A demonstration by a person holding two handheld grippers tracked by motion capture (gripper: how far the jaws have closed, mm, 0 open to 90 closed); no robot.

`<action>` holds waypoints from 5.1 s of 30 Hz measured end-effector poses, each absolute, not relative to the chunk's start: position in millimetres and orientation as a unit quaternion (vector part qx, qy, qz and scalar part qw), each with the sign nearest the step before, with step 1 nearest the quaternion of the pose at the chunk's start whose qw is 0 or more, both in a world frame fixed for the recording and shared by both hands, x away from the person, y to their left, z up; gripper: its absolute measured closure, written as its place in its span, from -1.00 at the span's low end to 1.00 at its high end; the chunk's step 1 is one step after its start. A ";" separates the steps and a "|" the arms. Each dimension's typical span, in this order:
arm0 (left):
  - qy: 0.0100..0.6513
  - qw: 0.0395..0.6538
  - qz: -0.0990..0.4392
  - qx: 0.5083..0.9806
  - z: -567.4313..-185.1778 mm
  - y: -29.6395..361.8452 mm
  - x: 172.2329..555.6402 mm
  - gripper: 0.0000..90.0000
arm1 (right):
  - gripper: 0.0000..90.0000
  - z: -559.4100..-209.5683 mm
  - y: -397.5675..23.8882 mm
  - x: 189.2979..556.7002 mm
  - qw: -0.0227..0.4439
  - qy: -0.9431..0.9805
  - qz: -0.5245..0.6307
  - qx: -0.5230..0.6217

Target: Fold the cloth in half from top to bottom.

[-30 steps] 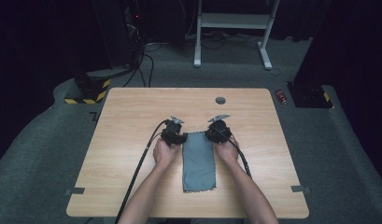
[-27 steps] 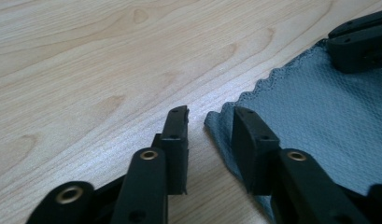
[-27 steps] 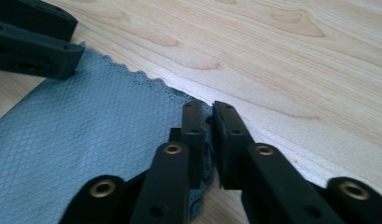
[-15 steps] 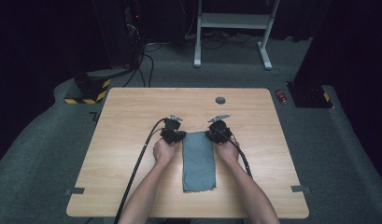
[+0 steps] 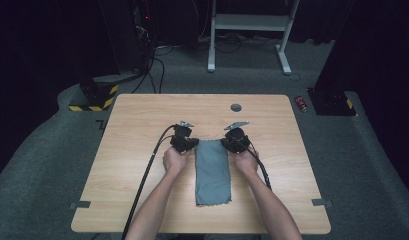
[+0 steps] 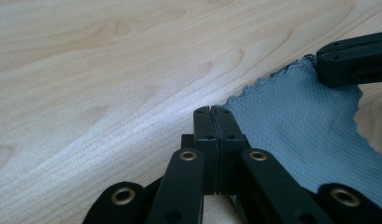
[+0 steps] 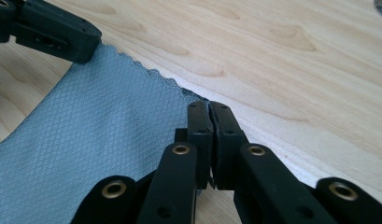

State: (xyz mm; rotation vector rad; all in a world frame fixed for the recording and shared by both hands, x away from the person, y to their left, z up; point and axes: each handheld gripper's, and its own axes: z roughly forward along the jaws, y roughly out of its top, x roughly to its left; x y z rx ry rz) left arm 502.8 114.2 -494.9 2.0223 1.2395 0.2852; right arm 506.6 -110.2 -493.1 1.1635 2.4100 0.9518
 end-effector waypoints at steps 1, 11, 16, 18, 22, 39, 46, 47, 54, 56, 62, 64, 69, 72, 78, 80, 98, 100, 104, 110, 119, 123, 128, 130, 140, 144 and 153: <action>0.481 0.370 0.112 0.787 -492.4 114.7 502.7 1.00 | 0.96 -491.2 -110.5 506.1 0.153 0.839 0.333 0.402; 0.487 0.389 0.107 0.775 -478.8 122.1 514.4 1.00 | 0.96 -472.8 -109.4 515.4 0.159 0.836 0.336 0.403; 0.483 0.389 0.123 0.775 -462.9 123.1 523.8 1.00 | 0.97 -463.2 -103.2 521.0 0.171 0.833 0.338 0.403; 0.479 0.394 0.130 0.774 -454.0 122.8 526.0 1.00 | 0.97 -458.5 -103.1 523.2 0.175 0.830 0.341 0.404; 0.471 0.402 0.136 0.773 -446.2 123.9 524.1 1.00 | 0.96 -451.6 -105.2 524.0 0.178 0.822 0.356 0.408; 0.445 0.397 0.124 0.793 -453.1 128.5 504.3 1.00 | 0.96 -460.6 -108.6 511.0 0.164 0.831 0.367 0.384; 0.437 0.396 0.118 0.799 -456.9 131.2 491.3 1.00 | 0.96 -460.9 -110.4 499.9 0.158 0.833 0.378 0.372; 0.437 0.396 0.115 0.799 -457.8 131.7 489.7 1.00 | 0.96 -461.3 -110.1 499.0 0.156 0.832 0.378 0.374; 0.437 0.400 0.110 0.798 -459.7 134.4 484.1 1.00 | 0.96 -462.5 -109.9 491.9 0.152 0.836 0.381 0.365; 0.434 0.400 0.110 0.799 -460.1 135.3 482.8 1.00 | 0.96 -463.4 -109.9 491.0 0.152 0.837 0.380 0.363; 0.431 0.402 0.107 0.801 -460.5 135.4 478.6 1.00 | 0.96 -466.2 -112.4 487.9 0.145 0.836 0.385 0.364; 0.427 0.400 0.110 0.804 -459.8 134.9 476.3 1.00 | 0.96 -466.5 -113.0 487.3 0.142 0.837 0.383 0.364; 0.422 0.397 0.111 0.807 -459.3 136.1 472.0 1.00 | 0.96 -464.9 -112.8 485.1 0.141 0.838 0.386 0.358; 0.420 0.397 0.109 0.809 -460.2 137.5 469.2 1.00 | 0.96 -464.8 -111.6 483.0 0.141 0.843 0.383 0.351; 0.417 0.399 0.106 0.810 -462.4 136.9 465.1 1.00 | 0.96 -468.4 -112.5 478.5 0.138 0.846 0.381 0.347; 0.415 0.400 0.105 0.810 -462.8 136.3 463.6 1.00 | 0.96 -469.8 -113.5 477.4 0.137 0.845 0.382 0.347; 0.405 0.395 0.114 0.817 -461.8 139.7 452.2 1.00 | 0.96 -468.4 -110.7 469.6 0.129 0.845 0.391 0.341; 0.407 0.399 0.112 0.814 -461.5 140.5 449.9 1.00 | 0.96 -468.4 -109.6 468.7 0.126 0.848 0.391 0.335; 0.402 0.397 0.113 0.817 -460.9 142.0 445.8 1.00 | 0.96 -467.9 -107.0 465.2 0.127 0.850 0.392 0.327; 0.396 0.401 0.112 0.818 -460.9 143.1 441.1 1.00 | 0.96 -469.5 -106.9 459.1 0.126 0.850 0.396 0.324; 0.396 0.403 0.105 0.818 -464.4 147.6 432.8 1.00 | 0.96 -466.6 -106.3 454.4 0.125 0.848 0.404 0.321; 0.396 0.410 0.101 0.816 -463.7 148.3 429.2 1.00 | 0.96 -467.2 -105.2 450.7 0.123 0.850 0.402 0.318; 0.395 0.415 0.095 0.814 -465.4 146.0 424.3 1.00 | 0.96 -467.5 -109.4 445.7 0.120 0.846 0.413 0.316; 0.391 0.414 0.097 0.816 -466.5 143.6 422.8 1.00 | 0.96 -468.9 -113.1 442.8 0.118 0.843 0.417 0.318; 0.387 0.425 0.092 0.813 -466.8 139.0 414.5 1.00 | 0.95 -471.6 -126.3 433.7 0.117 0.839 0.420 0.325; 0.383 0.424 0.095 0.815 -467.4 137.6 410.1 1.00 | 0.95 -471.9 -128.7 430.1 0.115 0.841 0.421 0.319; 0.386 0.436 0.090 0.808 -468.2 139.0 404.8 1.00 | 0.95 -473.5 -130.4 425.8 0.106 0.838 0.421 0.330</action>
